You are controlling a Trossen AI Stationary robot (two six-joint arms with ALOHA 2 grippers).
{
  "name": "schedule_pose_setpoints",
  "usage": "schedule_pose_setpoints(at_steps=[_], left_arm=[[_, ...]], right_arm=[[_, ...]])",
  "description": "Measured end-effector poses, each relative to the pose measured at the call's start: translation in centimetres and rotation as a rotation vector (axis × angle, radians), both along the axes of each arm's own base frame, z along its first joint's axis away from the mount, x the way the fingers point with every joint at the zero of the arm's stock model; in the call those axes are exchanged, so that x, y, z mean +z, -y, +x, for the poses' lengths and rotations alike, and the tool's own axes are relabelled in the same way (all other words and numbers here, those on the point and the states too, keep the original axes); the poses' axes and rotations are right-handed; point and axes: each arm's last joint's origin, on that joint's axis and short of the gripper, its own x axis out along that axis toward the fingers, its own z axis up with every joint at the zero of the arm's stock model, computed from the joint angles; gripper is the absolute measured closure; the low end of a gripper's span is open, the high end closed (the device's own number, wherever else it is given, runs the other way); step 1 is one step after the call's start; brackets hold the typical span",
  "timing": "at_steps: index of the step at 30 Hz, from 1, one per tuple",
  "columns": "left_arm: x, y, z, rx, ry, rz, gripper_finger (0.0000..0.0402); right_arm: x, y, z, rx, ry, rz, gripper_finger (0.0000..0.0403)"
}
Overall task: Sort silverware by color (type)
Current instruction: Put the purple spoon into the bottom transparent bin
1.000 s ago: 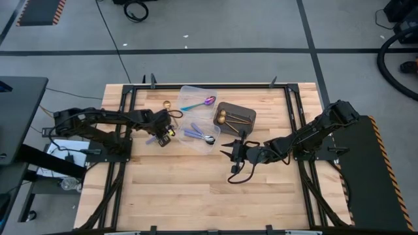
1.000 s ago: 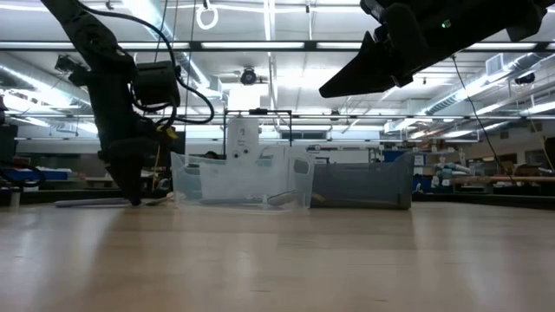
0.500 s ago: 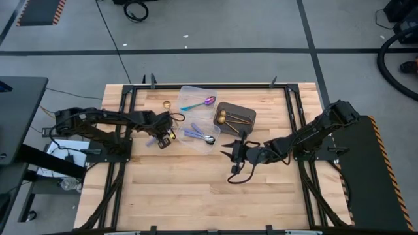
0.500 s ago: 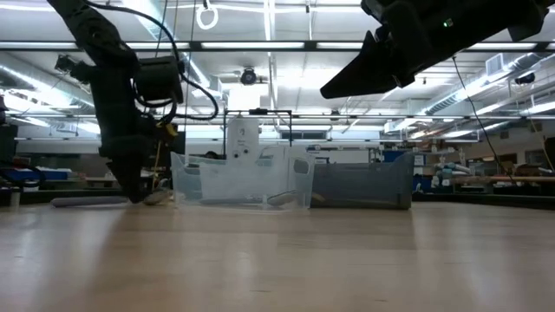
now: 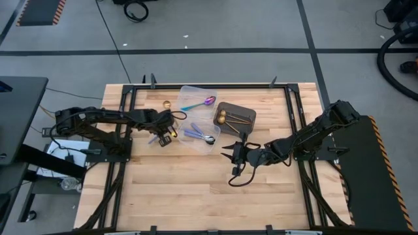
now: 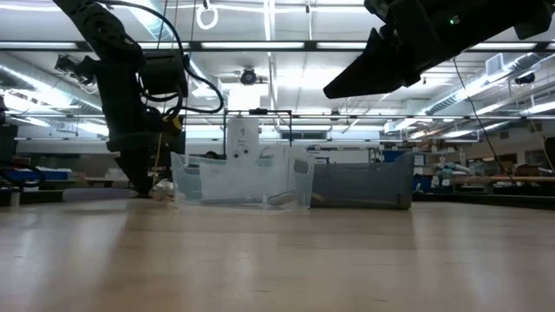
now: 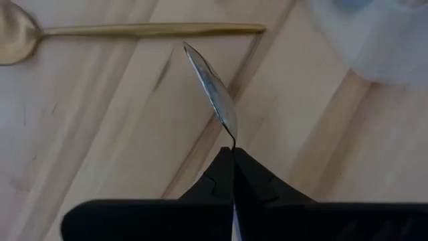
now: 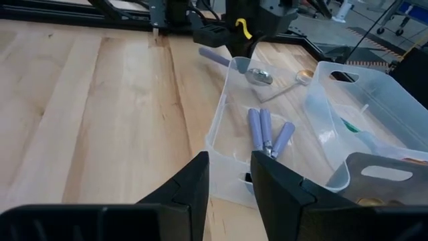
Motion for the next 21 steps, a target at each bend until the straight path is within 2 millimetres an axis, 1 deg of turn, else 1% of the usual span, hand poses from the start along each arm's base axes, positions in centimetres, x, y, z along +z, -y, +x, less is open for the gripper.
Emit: schedule_pose_setpoints(at_steps=[5,10,13,21], left_arm=[[0.1,-0.2,-0.1,0.005,-0.015,0.057,0.0400],[1.0,-0.3,0.3,-0.018,0.004,0.097,0.0401],[2.0,-0.2,0.8,-0.053,0.011,0.166,0.0401],[5.9,0.3,2.5,-0.156,0.037,0.380,0.0401]], right_arm=[[0.0,-0.2,-0.1,-0.010,0.004,-0.010,0.0282],[0.0,-0.2,-0.1,-0.012,0.005,-0.008,0.0282],[0.0,-0.3,-0.1,-0.013,0.006,-0.006,0.0282],[0.0,-0.2,-0.1,-0.016,0.005,-0.007,0.0282]])
